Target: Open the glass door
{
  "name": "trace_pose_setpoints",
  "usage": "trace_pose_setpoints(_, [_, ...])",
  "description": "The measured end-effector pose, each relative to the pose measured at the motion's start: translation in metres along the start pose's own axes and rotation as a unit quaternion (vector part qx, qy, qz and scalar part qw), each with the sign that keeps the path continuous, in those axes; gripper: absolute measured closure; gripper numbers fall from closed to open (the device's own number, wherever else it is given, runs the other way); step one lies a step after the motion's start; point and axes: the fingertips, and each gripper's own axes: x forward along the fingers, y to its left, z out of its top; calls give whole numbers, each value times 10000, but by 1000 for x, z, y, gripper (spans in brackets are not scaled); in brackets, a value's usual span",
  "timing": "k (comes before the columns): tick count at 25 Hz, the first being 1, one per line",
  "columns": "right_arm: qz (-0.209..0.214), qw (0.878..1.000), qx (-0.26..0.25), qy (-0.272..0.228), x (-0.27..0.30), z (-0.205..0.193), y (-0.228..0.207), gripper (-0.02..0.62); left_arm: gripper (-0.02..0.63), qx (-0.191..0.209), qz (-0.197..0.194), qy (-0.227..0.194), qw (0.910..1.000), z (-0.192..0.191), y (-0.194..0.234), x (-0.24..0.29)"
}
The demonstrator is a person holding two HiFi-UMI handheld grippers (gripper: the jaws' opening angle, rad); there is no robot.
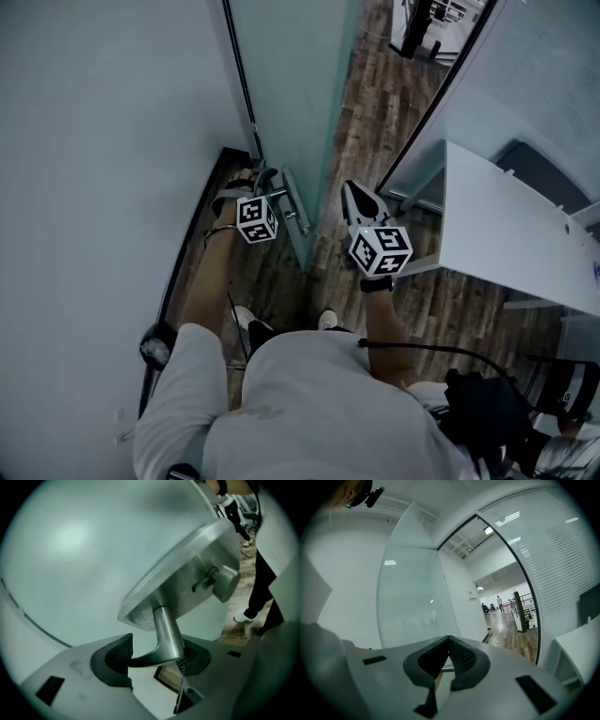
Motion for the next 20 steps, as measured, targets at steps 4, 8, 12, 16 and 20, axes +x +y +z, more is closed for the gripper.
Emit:
trace_pose_setpoints(4, [158, 9992, -205, 317, 34, -33, 41, 592, 380, -731, 169, -150, 9971, -38, -4, -16])
trace_pose_setpoints(8, [445, 9969, -415, 504, 50, -40, 70, 591, 380, -975, 218, -250, 9947, -55, -1, -44])
trace_pose_setpoints(12, [811, 9919, -724, 652, 65, -46, 103, 591, 380, -1045, 284, -178, 9940, -82, -3, -69])
trace_pose_setpoints(16, [1109, 9857, -987, 794, 77, -48, 130, 591, 380, -1051, 459, -17, 9934, -106, 0, -89])
trace_pose_setpoints(20, [1500, 9734, -1416, 996, 92, -60, 170, 591, 380, -889, 647, 79, 9939, -139, 0, -109])
